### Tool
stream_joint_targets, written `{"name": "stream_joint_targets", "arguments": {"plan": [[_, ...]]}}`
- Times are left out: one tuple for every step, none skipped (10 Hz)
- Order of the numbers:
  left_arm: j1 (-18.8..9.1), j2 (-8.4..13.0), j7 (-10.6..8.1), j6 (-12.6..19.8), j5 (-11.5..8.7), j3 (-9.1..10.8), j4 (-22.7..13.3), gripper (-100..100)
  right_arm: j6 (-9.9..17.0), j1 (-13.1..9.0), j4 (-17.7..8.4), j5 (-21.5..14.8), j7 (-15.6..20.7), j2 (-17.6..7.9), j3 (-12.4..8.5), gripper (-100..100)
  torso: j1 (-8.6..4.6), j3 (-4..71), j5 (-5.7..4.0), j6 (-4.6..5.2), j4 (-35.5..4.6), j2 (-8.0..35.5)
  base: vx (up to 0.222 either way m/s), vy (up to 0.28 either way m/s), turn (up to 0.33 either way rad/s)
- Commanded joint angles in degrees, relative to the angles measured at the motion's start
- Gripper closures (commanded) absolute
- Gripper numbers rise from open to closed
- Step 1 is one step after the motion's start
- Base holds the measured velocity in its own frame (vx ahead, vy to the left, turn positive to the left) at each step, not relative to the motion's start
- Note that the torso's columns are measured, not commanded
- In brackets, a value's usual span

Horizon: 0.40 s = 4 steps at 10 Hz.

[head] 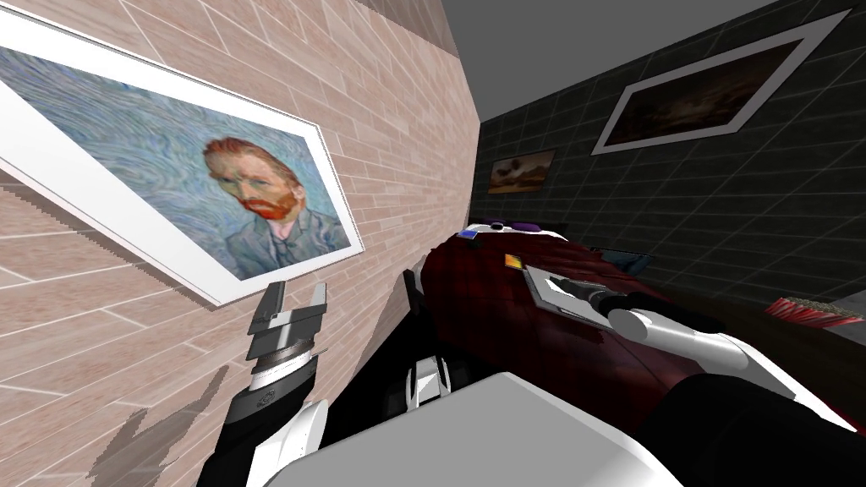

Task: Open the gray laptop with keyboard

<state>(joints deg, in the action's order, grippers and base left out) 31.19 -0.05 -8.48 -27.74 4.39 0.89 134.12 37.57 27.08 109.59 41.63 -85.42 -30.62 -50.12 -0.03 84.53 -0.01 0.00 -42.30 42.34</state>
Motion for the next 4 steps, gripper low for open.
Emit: {"name": "stream_joint_targets", "arguments": {"plan": [[0.00, 0.00, 0.00, 0.00, 0.00, 0.00, 0.00, 0, 0.00, 0.00, 0.00, 0.00, 0.00, 0.00, 0.00, 0, 0.01, 0.00, 0.01, 0.00, 0.00, -0.01, 0.000, 0.000, 0.000], [0.00, 0.00, 0.00, 0.00, 0.00, 0.00, 0.00, 0, 0.00, 0.00, 0.00, 0.00, 0.00, 0.00, 0.00, 0, 0.02, 0.02, 0.01, 0.00, 0.01, -0.03, 0.000, 0.000, 0.000], [0.00, 0.00, 0.00, 0.00, 0.00, 0.00, 0.00, 0, 0.00, 0.00, 0.00, 0.00, 0.00, 0.00, 0.00, 0, 0.03, 0.03, 0.01, 0.00, 0.01, -0.05, 0.000, 0.000, 0.000], [0.00, 0.00, 0.00, 0.00, 0.00, 0.00, 0.00, 0, 0.00, 0.00, 0.00, 0.00, 0.00, 0.00, 0.00, 0, 0.03, 0.04, 0.02, 0.00, 0.02, -0.06, 0.000, 0.000, 0.000]]}}
